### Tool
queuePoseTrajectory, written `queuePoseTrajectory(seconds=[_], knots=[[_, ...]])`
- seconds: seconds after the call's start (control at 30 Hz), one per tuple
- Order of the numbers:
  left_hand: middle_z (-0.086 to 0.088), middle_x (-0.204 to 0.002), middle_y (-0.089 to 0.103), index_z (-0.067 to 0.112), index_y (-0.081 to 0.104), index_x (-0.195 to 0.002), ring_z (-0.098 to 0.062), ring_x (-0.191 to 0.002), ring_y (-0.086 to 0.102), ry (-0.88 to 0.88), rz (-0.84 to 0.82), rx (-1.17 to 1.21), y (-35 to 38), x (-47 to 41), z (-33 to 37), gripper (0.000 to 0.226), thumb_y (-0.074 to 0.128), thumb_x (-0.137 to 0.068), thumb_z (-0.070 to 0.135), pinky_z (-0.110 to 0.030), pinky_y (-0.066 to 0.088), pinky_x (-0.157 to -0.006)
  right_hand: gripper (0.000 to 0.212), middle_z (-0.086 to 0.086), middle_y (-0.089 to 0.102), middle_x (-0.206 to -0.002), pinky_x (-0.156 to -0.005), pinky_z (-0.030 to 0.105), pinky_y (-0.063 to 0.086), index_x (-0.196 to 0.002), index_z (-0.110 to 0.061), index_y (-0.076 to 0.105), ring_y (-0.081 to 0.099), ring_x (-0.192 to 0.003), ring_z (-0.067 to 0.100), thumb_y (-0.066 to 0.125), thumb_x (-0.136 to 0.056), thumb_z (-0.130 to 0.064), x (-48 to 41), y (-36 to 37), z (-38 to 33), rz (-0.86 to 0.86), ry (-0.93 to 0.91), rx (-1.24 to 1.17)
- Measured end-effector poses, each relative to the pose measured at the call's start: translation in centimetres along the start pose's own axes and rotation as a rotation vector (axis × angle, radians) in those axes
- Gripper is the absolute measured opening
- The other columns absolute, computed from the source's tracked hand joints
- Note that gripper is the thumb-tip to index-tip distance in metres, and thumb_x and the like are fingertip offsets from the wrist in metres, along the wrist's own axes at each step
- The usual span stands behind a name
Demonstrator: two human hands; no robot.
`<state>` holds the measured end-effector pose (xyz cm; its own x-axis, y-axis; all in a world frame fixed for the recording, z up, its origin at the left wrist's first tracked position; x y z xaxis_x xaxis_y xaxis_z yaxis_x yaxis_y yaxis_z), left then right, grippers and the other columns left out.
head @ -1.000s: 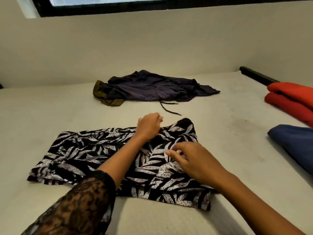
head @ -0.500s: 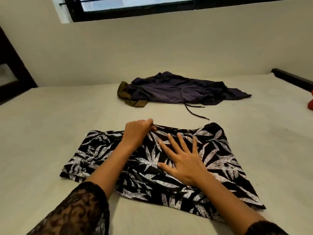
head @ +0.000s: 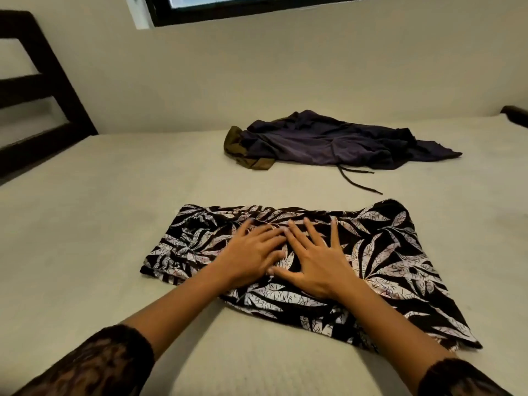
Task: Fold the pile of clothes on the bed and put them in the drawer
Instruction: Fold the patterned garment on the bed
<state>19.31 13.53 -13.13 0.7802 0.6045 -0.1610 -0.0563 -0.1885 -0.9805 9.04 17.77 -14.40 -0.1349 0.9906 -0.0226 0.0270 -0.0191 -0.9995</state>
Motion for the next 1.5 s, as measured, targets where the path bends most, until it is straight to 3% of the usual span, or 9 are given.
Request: queuePoseTrajectory(seconds=[0.1, 0.4, 0.53, 0.67, 0.77, 1.0, 1.17, 1.37, 1.5], knots=[[0.010, -0.151, -0.018, 0.045, -0.012, -0.141, -0.018, -0.138, -0.022, -0.282, -0.143, 0.057, 1.6, 2.8, -5.4, 0.088, -0.025, -0.062, 0.081, -0.049, -0.021, -0.110, 0.098, -0.009, -0.027, -0.149, -0.106, 0.064, -0.016, -0.142, -0.037, -0.022, -0.031, -0.135, 0.018, -0.009, -0.059, -0.089, 0.5, 0.6, 0.4, -0.034, 0.012, -0.017], [0.003, -0.150, -0.020, 0.043, -0.019, -0.137, -0.023, -0.134, -0.028, -0.477, -0.160, 0.051, 0.3, 5.2, -6.8, 0.096, -0.037, -0.050, 0.080, -0.043, -0.026, -0.106, 0.095, -0.010, -0.032, -0.146, -0.110, 0.057, -0.019, -0.136, -0.044, -0.023, -0.033, -0.134, 0.016, -0.017, -0.053, -0.089, 5.9, 0.2, 7.5, -0.068, 0.213, -0.064], [0.002, -0.149, -0.024, 0.041, -0.017, -0.138, -0.023, -0.135, -0.029, -0.386, -0.156, 0.121, -0.7, 5.3, -2.0, 0.101, -0.038, -0.048, 0.081, -0.044, -0.025, -0.105, 0.090, -0.003, -0.028, -0.150, -0.113, 0.049, -0.013, -0.141, -0.040, -0.019, -0.023, -0.140, 0.018, -0.018, -0.063, -0.085, 7.8, -1.2, 9.9, -0.058, 0.352, -0.169], [0.002, -0.149, -0.029, 0.040, -0.020, -0.139, -0.022, -0.135, -0.033, -0.146, -0.180, 0.122, -1.0, 2.6, 5.2, 0.096, -0.027, -0.055, 0.085, -0.043, -0.025, -0.107, 0.074, 0.012, 0.025, -0.153, -0.111, 0.044, 0.029, -0.149, -0.018, 0.020, 0.027, -0.139, 0.029, 0.046, -0.090, -0.055, 10.9, -3.0, 13.8, 0.094, 0.601, -0.520], [0.002, -0.149, -0.032, 0.039, -0.027, -0.137, -0.023, -0.133, -0.038, 0.013, -0.248, 0.103, -0.7, 1.6, 9.2, 0.097, -0.008, -0.056, 0.090, -0.043, -0.028, -0.105, 0.066, 0.011, 0.052, -0.135, -0.092, 0.035, 0.045, -0.146, -0.020, 0.029, 0.051, -0.117, 0.029, 0.056, -0.090, -0.044, 12.5, -3.0, 13.7, 0.068, 0.586, -0.517], [0.007, -0.149, -0.034, 0.043, -0.029, -0.137, -0.018, -0.132, -0.040, 0.152, -0.296, 0.174, -0.3, 1.1, 13.5, 0.117, 0.013, -0.044, 0.100, -0.045, -0.027, -0.104, 0.068, 0.008, 0.039, -0.145, -0.105, 0.036, 0.032, -0.136, -0.027, 0.048, 0.037, -0.131, 0.028, 0.073, -0.076, -0.005, 12.6, -3.1, 13.6, 0.004, 0.461, -1.127], [-0.001, -0.149, -0.031, 0.033, -0.027, -0.140, -0.023, -0.135, -0.034, 0.122, -0.289, 0.150, -0.4, 0.2, 16.5, 0.108, 0.002, -0.056, 0.094, -0.046, -0.023, -0.108, 0.065, 0.018, 0.058, -0.122, -0.069, 0.033, 0.059, -0.132, -0.015, 0.052, 0.064, -0.097, 0.030, 0.055, -0.078, 0.020, 12.5, -2.4, 14.2, -0.086, 0.514, -1.601], [-0.013, -0.143, -0.034, 0.028, -0.033, -0.135, -0.038, -0.134, -0.031, 0.022, -0.300, 0.194, -0.5, -1.5, 20.5, 0.084, -0.008, -0.071, 0.075, -0.052, -0.016, -0.112, 0.061, 0.020, 0.059, -0.118, -0.065, 0.031, 0.057, -0.132, -0.005, 0.047, 0.060, -0.099, 0.029, 0.042, -0.080, 0.025, 14.5, -2.4, 17.0, -0.089, 0.556, -1.650], [-0.013, -0.150, -0.027, 0.025, -0.028, -0.140, -0.039, -0.135, -0.027, 0.091, -0.324, 0.199, -0.6, -2.8, 23.4, 0.098, -0.010, -0.059, 0.077, -0.055, -0.014, -0.110, 0.063, 0.013, 0.057, -0.125, -0.080, 0.034, 0.053, -0.137, -0.011, 0.046, 0.058, -0.101, 0.025, 0.050, -0.082, 0.020, 16.0, -1.6, 18.2, -0.095, 0.569, -1.571]])
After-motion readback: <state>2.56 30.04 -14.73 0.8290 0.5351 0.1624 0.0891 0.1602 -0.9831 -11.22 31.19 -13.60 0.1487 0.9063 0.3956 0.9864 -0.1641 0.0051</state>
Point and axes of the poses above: each hand's wrist, its own x-axis away from the middle knuckle, its own y-axis out of the palm, z = x × y, the point moved 7 cm from there along -x, towards the middle knuckle
